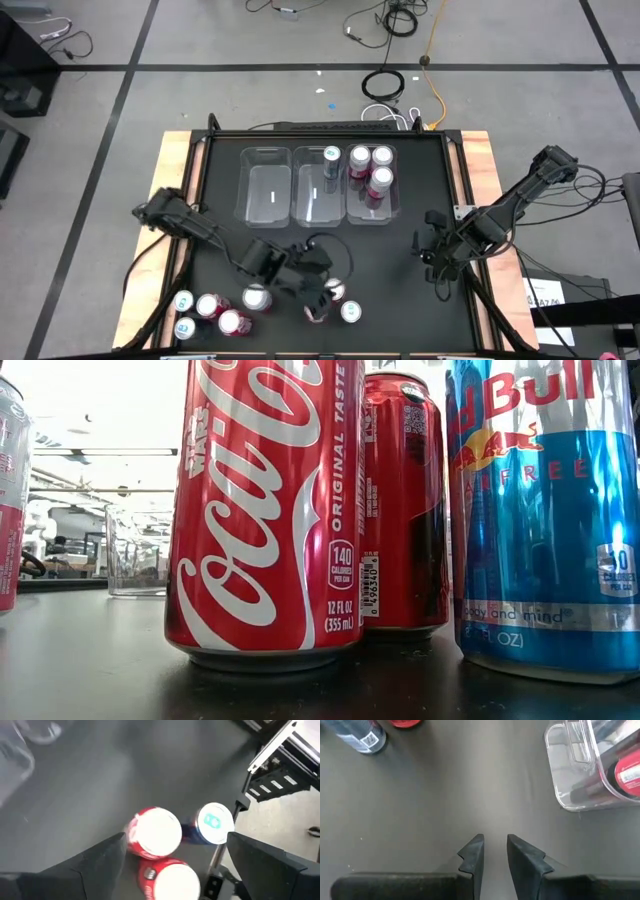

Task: Sort soda cans
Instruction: Put the red soda can into the left transparent bin

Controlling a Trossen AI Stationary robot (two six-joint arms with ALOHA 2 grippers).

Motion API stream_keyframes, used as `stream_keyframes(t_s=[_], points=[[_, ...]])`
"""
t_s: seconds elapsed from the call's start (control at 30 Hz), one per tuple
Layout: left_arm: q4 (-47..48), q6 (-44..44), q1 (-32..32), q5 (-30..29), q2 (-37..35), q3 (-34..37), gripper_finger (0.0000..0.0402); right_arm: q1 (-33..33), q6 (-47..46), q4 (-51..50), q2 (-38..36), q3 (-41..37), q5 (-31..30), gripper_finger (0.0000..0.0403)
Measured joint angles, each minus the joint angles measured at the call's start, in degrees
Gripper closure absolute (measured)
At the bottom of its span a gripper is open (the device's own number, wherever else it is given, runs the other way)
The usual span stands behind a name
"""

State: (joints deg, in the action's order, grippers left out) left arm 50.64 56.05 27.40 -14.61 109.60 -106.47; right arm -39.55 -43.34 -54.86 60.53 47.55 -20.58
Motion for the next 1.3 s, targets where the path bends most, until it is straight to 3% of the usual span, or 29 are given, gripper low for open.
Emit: stream_keyframes(t_s=[0.2,0.47,0.87,1.3], points=[[3.7,8.7,2.0,3.0,6.4,-5.7,0.0049,0.0,2.0,-1.2,0.0,0.0,0.0,0.0328],[7.7,16.9,4.1,7.0,11.5,-7.8,0.0049,-0.2,3.8,-2.0,0.0,0.0,0.0,0.0328],[9.1,17.1,3.8,8.1,12.5,-8.3,0.0049,-2.0,5.1,-2.8,0.0,0.0,-0.3,0.0328],[10.4,13.9,3.7,6.0,12.7,-14.8,0.0049,-2.2,5.0,-2.9,0.0,0.0,-0.3,0.0328]])
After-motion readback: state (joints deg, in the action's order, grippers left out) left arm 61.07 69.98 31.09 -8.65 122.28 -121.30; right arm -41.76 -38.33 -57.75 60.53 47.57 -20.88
